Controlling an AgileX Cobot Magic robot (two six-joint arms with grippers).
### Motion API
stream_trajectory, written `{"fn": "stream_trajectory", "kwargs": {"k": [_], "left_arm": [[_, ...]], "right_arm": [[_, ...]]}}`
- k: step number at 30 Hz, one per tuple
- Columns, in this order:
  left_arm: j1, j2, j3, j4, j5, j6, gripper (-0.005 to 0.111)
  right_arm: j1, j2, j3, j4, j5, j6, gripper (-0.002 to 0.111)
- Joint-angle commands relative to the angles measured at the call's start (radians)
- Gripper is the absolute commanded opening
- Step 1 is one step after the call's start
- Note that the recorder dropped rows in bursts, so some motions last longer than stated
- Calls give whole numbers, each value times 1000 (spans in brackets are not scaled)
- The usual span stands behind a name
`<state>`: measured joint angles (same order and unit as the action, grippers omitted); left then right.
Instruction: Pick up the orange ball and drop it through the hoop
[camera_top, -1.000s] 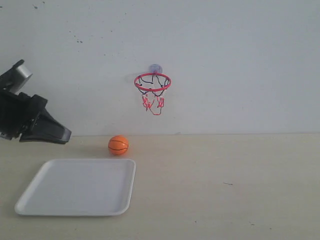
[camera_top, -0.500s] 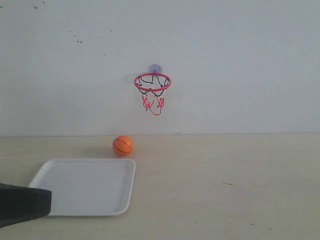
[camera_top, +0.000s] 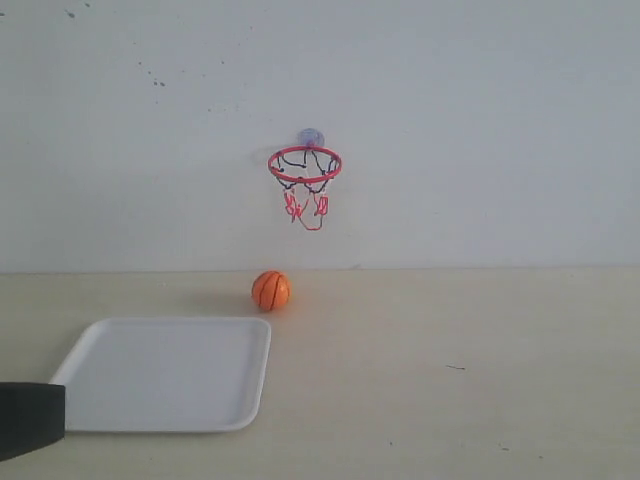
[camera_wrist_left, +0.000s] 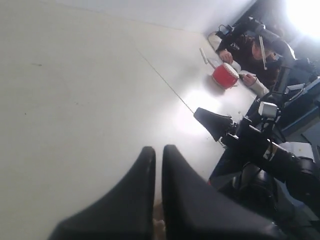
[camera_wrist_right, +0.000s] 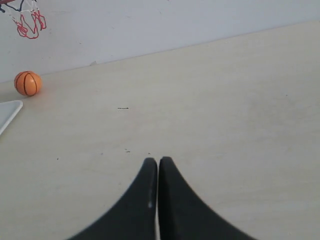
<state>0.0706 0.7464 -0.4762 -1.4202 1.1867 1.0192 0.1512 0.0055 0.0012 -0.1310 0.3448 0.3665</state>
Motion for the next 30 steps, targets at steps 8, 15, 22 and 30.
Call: {"fn": "stream_trajectory", "kwargs": {"k": [8, 15, 22, 30], "left_arm": [[-2, -397, 24, -11, -178, -98, 4], [-2, -403, 24, -11, -314, -336, 4], [0, -421, 24, 99, -451, -347, 4], [0, -606, 71, 584, -629, -427, 4]], "right_arm": [[-3, -5, -1, -8, -10, -8, 0], [-3, -5, -1, -8, -10, -8, 0], [-3, -5, -1, -8, -10, -8, 0], [-3, -5, -1, -8, -10, -8, 0]]}}
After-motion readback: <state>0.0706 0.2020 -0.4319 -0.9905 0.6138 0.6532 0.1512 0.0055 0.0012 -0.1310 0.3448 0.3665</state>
